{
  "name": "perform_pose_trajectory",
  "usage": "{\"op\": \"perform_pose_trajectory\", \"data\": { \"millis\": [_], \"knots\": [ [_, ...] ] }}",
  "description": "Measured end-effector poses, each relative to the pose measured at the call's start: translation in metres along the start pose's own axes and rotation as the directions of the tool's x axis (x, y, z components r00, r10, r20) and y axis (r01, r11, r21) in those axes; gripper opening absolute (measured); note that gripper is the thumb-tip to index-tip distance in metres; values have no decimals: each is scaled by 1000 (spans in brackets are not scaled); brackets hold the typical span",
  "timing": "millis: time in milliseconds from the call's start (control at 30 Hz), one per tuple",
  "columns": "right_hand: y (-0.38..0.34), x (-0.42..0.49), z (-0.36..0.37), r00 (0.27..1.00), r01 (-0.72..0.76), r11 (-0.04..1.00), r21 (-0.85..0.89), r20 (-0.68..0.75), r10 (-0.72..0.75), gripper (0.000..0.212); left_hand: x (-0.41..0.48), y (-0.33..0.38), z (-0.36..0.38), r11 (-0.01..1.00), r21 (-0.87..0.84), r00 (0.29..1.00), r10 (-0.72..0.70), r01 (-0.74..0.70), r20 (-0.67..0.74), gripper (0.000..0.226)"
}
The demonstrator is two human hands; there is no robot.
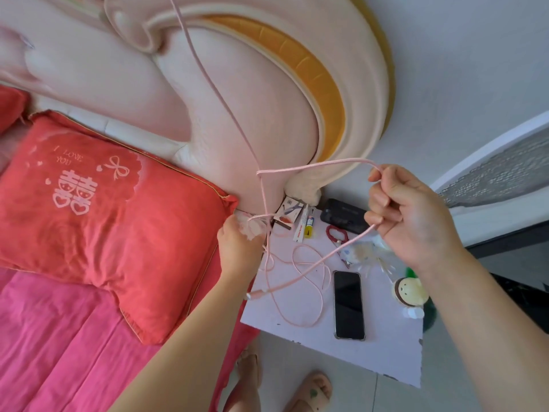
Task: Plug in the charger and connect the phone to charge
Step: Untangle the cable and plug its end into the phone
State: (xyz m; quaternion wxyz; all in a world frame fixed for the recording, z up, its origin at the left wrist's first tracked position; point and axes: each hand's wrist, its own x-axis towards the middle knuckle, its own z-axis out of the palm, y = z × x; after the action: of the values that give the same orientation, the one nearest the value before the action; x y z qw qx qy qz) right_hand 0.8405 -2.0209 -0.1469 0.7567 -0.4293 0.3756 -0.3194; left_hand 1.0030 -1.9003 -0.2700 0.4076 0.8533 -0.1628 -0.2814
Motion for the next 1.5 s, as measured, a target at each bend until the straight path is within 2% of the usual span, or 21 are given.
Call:
{"op": "perform_pose_trajectory", "data": {
  "millis": [100, 200, 300, 333, 400, 467, 533, 633, 700, 767, 867, 967, 1100, 1133, 1200, 1233, 1267, 1300, 1367, 1433, 1500],
  "knots": [
    [2, -4, -5, 999, -26, 1000, 6, 28, 26, 27, -3, 19, -4, 976, -41, 977, 212, -213, -17, 67],
    [0, -5, -8, 999, -42, 999, 30, 36, 41, 19, -1, 54, -8, 938, -191, 956, 294, -288, 2, 69],
    [-2, -5, -7, 999, -41, 999, 12, 34, 40, 21, -3, 77, -13, 857, -451, 941, 326, -250, 97, 50],
    [-2, -6, -5, 998, -44, 999, 0, 40, 44, 21, -4, 79, -14, 845, -491, 931, 328, -213, 161, 42],
    [-1, -7, -1, 996, -54, 998, -20, 64, 55, 18, -5, 80, -17, 870, -440, 906, 352, -224, 235, 30],
    [1, -7, 5, 994, -57, 998, -20, 92, 59, 15, -4, 80, -18, 900, -307, 910, 374, -310, 177, 25],
    [4, -4, 10, 991, -56, 998, 6, 125, 55, 16, -2, 83, -22, 909, -283, 939, 337, -307, 63, 19],
    [8, 5, 18, 990, -23, 1000, -8, 141, 24, 24, 0, 90, -34, 834, -518, 973, 232, -192, 13, 18],
    [11, 10, 20, 997, 15, 987, -162, 83, -2, 36, 0, 99, -45, 744, -641, 963, 268, -189, 28, 17],
    [14, 13, 19, 1000, 22, 943, -332, 10, -20, 37, -4, 114, -56, 658, -718, 931, 362, -225, 39, 14],
    [16, 10, 18, 999, -26, 876, -481, -39, 9, 26, -13, 140, -70, 576, -769, 873, 486, -279, 47, 14],
    [18, 6, 17, 1000, -5, 767, -641, -15, -7, 21, -24, 161, -76, 612, -684, 823, 568, -396, 31, 18],
    [15, 9, 13, 995, 81, 693, -716, 19, -95, 19, -34, 172, -79, 603, -622, 753, 657, -499, 32, 21],
    [15, 11, 10, 991, 106, 629, -770, 34, -126, 17, -35, 173, -80, 595, -620, 745, 667, -511, 26, 19],
    [19, 15, -1, 981, 129, 407, -904, 58, -184, 16, -35, 171, -80, 600, -548, 712, 702, -583, 10, 18],
    [22, 16, -8, 974, 117, 302, -946, 50, -219, 15, -34, 167, -79, 605, -476, 676, 736, -638, 28, 20],
    [25, 16, -15, 968, 88, 251, -964, 23, -248, 15, -34, 161, -77, 604, -414, 635, 769, -681, 79, 20],
    [28, 16, -22, 964, 56, 247, -967, -12, -265, 17, -35, 153, -73, 611, -377, 599, 784, -696, 164, 18],
    [31, 14, -34, 964, 0, 308, -951, -82, -252, 21, -38, 132, -60, 652, -295, 553, 753, -699, 356, 20],
    [34, 13, -39, 967, -22, 480, -877, -141, -212, 21, -39, 110, -45, 675, -164, 521, 680, -719, 515, 31],
    [34, 11, -41, 971, -35, 701, -712, -190, -145, 24, -39, 91, -26, 659, -46, 461, 572, -750, 678, 45]
  ]
}}
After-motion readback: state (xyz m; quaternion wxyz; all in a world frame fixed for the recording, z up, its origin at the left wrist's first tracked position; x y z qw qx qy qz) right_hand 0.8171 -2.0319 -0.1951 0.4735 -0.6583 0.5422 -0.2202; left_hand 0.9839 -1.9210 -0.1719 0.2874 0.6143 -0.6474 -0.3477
